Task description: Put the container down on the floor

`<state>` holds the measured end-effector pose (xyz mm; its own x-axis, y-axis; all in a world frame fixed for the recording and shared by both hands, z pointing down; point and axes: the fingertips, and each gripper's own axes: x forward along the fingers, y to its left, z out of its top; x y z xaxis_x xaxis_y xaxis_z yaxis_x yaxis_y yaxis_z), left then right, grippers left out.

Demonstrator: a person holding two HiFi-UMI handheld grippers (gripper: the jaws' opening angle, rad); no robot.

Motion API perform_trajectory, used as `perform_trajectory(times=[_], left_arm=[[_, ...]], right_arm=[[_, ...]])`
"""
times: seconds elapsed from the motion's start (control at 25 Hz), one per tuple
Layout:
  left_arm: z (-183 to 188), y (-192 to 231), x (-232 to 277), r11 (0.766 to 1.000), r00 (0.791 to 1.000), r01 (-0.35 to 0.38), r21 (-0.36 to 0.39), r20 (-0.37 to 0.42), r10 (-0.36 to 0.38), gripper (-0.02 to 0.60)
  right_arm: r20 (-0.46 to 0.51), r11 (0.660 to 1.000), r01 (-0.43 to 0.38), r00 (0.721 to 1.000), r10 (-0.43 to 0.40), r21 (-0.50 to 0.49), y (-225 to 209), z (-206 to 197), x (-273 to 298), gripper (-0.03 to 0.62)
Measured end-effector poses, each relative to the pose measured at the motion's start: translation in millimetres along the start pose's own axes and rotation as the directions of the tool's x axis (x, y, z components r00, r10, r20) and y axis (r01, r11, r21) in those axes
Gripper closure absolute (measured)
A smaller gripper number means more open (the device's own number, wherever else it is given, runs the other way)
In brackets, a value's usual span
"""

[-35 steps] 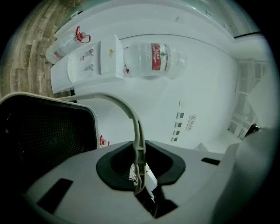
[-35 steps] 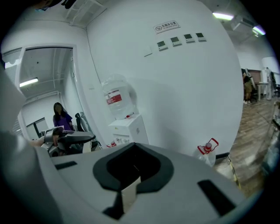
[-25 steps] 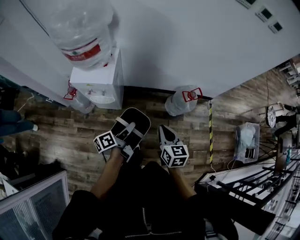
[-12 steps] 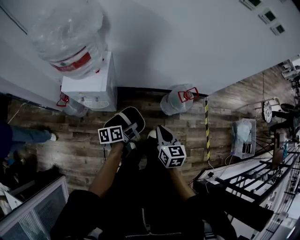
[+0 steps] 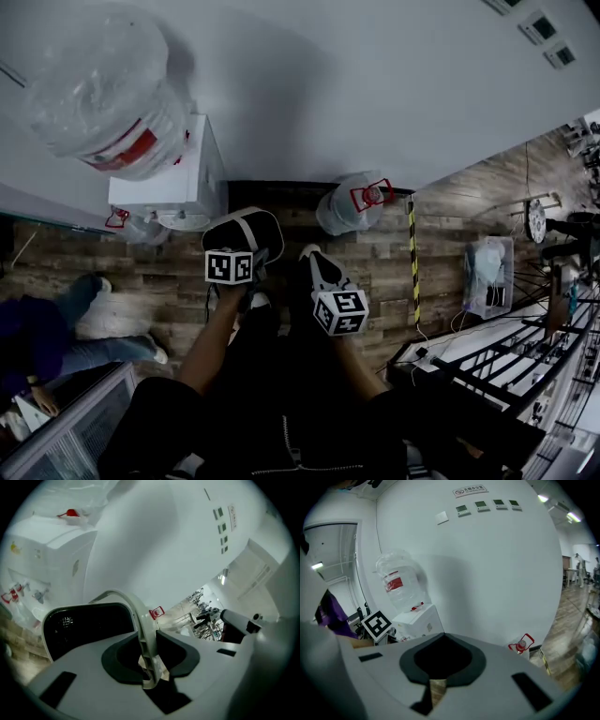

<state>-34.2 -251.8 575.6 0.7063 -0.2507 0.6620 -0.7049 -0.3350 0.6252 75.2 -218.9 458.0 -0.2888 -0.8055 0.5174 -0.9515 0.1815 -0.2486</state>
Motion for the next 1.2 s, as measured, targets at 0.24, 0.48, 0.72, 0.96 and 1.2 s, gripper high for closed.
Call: perform_trajectory(times=[0.24,0.48,0.72,0.96,1.2], left_arm=[[24.7,6.7,35.4,0.992,0.997,-0.072,0.101,-0.032,0.076,0.483],[42.1,24.2,59.1,0.964,0.979,-0.185,0.190,-0.056,0.198,0.486],[68.5,46.2,84.7,0.883,0.943,-0.321,0.342,0.030,0.331,0.519],[96.2,63.1,107.4,0.849,0.928,-0.371,0.376,0.124,0.351,0.526],[88.6,86.9,127.7,0.841,0.912,-0.410,0.353,0.176,0.370,0.526]], right_arm=[[-0.010,1.000,-0.023,1.000,0.023,0.007,-27.6,11.2,26.4,0.583],[-0.043,0.998,-0.062,0.997,0.063,0.008,-52.4,19.1,48.7,0.583],[-0.087,0.994,-0.113,0.990,0.112,-0.007,-73.1,20.2,81.8,0.583],[-0.095,0.989,-0.142,0.986,0.139,-0.031,-84.7,26.0,115.7,0.583],[-0.094,0.985,-0.166,0.982,0.161,-0.050,-87.7,14.0,145.8,0.583]])
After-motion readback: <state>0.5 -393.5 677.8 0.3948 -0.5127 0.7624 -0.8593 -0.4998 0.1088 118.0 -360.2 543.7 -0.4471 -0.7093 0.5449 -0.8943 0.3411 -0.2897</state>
